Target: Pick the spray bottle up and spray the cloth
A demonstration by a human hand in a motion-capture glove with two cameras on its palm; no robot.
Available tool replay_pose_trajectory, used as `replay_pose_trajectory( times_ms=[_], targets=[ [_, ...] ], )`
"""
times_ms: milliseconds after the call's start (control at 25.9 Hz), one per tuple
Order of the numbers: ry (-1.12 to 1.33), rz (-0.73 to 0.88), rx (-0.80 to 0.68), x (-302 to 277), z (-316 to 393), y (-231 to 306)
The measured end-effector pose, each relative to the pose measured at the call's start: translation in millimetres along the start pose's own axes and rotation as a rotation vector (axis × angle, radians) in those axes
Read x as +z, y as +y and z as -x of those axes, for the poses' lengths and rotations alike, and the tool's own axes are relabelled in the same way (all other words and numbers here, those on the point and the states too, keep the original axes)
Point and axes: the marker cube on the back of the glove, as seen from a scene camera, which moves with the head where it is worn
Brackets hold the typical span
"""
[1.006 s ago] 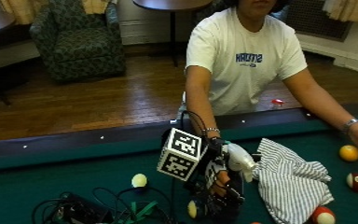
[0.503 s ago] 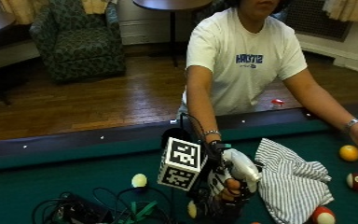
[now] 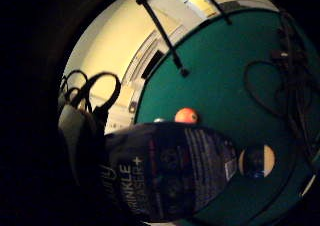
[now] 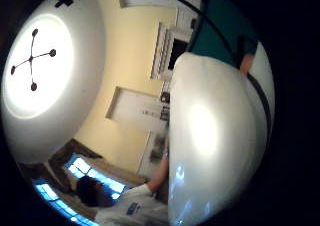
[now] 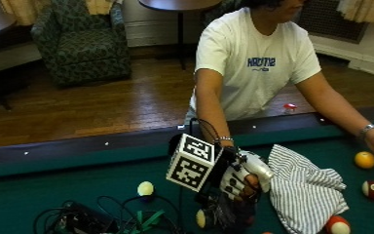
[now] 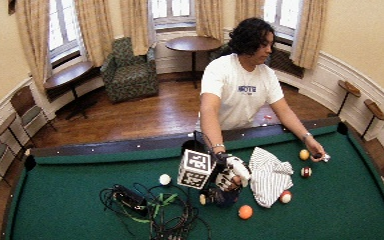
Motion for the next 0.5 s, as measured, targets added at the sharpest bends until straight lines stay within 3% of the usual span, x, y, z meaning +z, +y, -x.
replay_pose_trajectory(
  times_ms=[503],
  targets=[
    [-0.130, -0.062, -0.192, -56, 68, 22]
  ],
)
